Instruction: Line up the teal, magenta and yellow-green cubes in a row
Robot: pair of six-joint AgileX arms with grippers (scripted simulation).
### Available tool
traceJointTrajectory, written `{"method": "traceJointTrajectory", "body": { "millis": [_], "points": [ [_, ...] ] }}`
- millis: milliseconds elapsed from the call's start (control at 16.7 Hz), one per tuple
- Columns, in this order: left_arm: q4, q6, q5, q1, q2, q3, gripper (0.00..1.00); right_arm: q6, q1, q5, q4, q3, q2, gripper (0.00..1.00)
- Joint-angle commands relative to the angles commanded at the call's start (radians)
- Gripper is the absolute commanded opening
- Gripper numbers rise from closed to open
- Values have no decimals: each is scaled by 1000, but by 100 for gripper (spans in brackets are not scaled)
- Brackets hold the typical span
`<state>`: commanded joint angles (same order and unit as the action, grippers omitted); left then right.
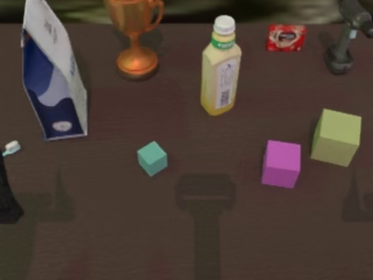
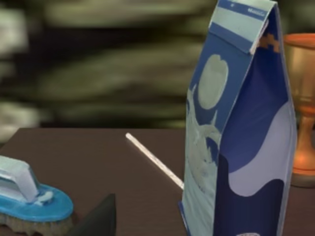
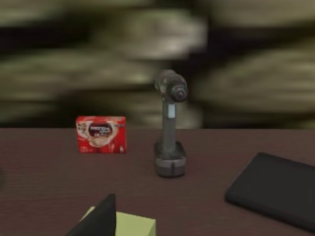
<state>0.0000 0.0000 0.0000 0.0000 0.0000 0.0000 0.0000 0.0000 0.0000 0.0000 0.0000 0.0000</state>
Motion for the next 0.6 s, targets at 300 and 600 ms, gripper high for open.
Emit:
{"method": "traceJointTrajectory", "body": {
  "millis": [300,600],
  "points": [
    [-42,15,2,-21,61,61,100,0,0,0,0,0,0,100],
    [-228,79,2,-102,375,354,100,0,0,0,0,0,0,100]
  ]
}}
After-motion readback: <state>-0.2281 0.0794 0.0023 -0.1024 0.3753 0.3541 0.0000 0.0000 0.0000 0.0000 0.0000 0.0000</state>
